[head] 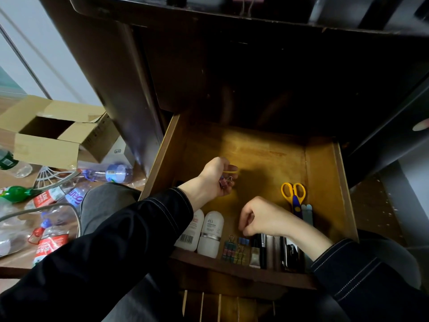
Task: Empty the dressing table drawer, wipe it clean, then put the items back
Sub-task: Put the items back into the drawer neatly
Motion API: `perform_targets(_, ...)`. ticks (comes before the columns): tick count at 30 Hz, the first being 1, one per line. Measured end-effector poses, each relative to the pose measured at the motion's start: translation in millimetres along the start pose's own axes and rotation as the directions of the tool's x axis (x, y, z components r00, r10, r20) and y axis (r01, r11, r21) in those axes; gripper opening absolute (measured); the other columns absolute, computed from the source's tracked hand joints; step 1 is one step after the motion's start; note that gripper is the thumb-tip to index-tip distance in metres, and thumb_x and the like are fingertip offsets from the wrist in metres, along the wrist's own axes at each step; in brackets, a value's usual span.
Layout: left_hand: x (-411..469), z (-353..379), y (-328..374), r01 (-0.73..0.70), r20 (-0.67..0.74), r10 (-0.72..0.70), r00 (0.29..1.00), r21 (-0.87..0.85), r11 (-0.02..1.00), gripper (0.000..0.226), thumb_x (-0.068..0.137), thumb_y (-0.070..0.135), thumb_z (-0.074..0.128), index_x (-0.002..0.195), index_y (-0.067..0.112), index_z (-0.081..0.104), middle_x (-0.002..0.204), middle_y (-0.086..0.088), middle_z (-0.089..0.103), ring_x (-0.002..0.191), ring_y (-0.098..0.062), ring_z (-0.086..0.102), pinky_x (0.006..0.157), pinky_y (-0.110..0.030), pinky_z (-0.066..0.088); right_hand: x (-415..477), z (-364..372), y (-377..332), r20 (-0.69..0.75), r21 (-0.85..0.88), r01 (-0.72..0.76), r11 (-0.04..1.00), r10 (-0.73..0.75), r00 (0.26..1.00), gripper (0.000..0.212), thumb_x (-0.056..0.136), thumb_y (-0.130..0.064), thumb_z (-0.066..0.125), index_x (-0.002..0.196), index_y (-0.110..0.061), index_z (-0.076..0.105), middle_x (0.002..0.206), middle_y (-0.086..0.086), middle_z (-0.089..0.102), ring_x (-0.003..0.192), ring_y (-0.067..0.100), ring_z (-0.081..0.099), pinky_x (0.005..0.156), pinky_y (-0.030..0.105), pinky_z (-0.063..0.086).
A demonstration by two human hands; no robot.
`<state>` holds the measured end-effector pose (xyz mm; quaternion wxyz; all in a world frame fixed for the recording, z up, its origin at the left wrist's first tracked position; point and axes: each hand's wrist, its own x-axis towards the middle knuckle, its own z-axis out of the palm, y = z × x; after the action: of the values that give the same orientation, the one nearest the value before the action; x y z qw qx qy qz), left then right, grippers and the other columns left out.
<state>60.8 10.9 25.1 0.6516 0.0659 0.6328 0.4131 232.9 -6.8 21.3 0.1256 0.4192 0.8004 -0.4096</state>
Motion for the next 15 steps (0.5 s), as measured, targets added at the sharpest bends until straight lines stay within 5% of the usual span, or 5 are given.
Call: perform_targets(15, -8.7, 1.1, 1.0, 0.009, 0.003, -0.009, 1.000, 0.000, 1.000, 0.023, 0.093, 0.014, 0.038, 0.089, 0.006, 0.060, 0.080, -0.010, 0.057, 0.051, -0.015, 0.041, 0.042, -0.016, 0.030, -3.1, 4.4, -4.1, 0.123, 0.002, 0.053, 0.999, -0.052, 0.991, 0.014, 0.076, -0.010, 0.080, 0.087, -0.016, 0.075, 0.092, 0.008, 0.074, 0.088, 0.026, 0.070, 0.080, 0.049, 0.057)
